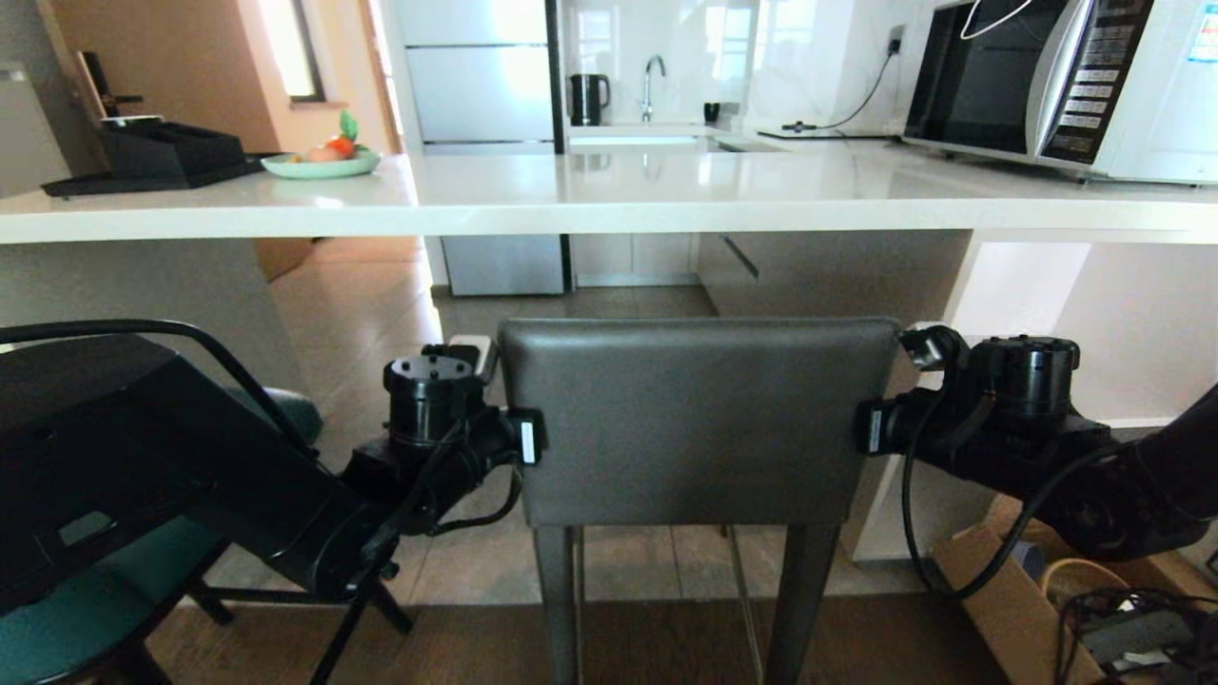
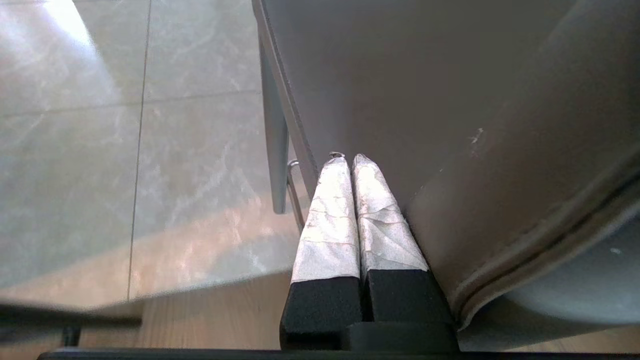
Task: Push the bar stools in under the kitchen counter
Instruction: Pull the gray chair out from under the dining table
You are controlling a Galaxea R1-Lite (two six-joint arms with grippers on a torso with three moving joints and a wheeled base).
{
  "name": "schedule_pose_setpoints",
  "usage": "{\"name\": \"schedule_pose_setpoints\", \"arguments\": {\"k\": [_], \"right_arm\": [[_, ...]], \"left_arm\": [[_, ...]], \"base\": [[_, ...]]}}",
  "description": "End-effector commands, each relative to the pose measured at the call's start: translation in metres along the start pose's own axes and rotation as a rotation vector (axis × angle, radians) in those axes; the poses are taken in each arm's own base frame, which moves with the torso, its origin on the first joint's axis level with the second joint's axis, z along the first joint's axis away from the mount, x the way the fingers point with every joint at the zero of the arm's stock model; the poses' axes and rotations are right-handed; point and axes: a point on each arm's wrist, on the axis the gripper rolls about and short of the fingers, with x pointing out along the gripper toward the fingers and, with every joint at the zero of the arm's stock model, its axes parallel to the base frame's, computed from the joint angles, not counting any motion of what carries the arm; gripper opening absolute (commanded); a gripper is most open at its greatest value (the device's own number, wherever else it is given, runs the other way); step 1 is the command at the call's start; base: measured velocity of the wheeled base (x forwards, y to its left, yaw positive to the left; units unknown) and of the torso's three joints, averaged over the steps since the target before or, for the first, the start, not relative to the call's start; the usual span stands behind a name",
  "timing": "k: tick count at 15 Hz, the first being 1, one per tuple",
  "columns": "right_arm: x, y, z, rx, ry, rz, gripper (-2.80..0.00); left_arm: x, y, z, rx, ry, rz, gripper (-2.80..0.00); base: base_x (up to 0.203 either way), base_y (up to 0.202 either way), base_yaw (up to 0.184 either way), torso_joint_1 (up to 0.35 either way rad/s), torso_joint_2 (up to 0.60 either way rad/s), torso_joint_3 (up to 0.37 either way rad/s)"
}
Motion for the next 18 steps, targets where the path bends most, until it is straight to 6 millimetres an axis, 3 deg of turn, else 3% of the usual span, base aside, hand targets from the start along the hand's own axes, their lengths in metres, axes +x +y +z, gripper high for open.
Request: {"name": "schedule_pose_setpoints", "arguments": {"k": [1, 13, 18], "right_arm": [[0.000, 0.000, 0.000, -0.001, -0.003, 0.001, -2.80], [-0.004, 0.003, 0.004, -0.006, -0.013, -0.013, -2.80], [-0.010, 0.005, 0.003, -0.007, -0.011, -0.013, -2.80]], "left_arm": [[0.000, 0.000, 0.001, -0.001, -0.005, -0.003, -2.80], [-0.007, -0.009, -0.003, 0.009, 0.006, -0.008, -2.80], [-0.010, -0.014, -0.002, 0.012, 0.002, -0.014, -2.80]], "base": [[-0.191, 0.000, -0.001, 0.002, 0.00, 0.002], [-0.189, 0.000, -0.001, 0.002, 0.00, 0.003], [-0.012, 0.000, -0.001, -0.001, 0.00, 0.002]]}}
